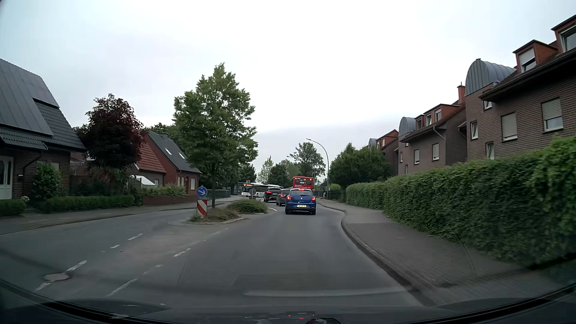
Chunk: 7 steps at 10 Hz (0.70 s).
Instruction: Follow the waypoints while adhering to traffic rules and regulations
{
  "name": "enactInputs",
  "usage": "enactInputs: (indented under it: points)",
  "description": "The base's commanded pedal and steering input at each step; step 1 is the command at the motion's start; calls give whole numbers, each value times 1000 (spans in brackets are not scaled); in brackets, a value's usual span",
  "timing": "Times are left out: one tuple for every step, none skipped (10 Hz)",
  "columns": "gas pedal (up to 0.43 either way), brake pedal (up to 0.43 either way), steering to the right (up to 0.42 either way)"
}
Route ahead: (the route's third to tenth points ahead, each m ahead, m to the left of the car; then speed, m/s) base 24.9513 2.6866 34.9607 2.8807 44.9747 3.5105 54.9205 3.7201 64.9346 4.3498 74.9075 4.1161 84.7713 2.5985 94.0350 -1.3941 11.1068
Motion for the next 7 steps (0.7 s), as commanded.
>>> enactInputs:
  points:
    - [157,0,11]
    - [118,0,11]
    - [118,0,11]
    - [118,0,11]
    - [118,0,10]
    - [118,0,8]
    - [118,0,2]
